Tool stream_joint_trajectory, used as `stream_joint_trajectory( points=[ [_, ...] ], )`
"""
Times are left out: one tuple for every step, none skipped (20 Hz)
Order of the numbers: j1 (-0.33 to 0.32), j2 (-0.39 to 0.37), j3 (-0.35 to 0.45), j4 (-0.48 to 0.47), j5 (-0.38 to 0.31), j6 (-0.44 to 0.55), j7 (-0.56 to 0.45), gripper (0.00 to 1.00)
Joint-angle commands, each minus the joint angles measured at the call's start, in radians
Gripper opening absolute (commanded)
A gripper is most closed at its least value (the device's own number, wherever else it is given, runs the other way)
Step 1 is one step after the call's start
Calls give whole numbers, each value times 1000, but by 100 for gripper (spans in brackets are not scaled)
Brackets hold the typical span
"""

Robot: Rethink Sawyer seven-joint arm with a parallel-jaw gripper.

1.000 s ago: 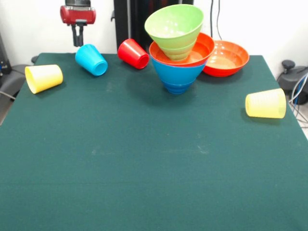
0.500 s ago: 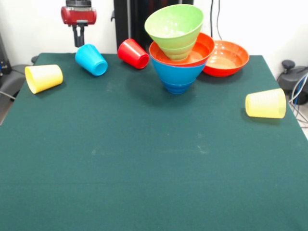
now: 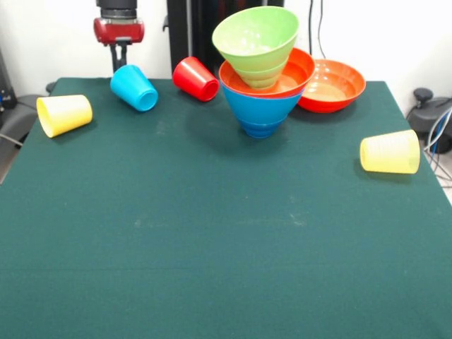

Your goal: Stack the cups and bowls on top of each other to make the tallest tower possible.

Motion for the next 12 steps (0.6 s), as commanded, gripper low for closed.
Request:
stream_joint_trajectory(
  points=[
    [33,75,64,-141,75,-48,-126,0],
    [33,78,63,-141,77,-52,-124,0],
    [35,83,62,-142,82,-59,-125,0],
    [36,88,61,-143,88,-65,-126,0],
    [30,89,67,-142,85,-82,-123,0],
    [14,78,83,-136,65,-121,-114,0],
    [-3,67,99,-130,45,-160,-106,0],
    [-11,57,107,-125,30,-194,-109,0],
    [-22,42,121,-122,-7,-234,-107,0],
    [-26,35,124,-121,-21,-256,-106,0],
    [-40,22,133,-119,-41,-305,-109,0],
    [-43,17,135,-119,-48,-329,-111,0]
  ],
)
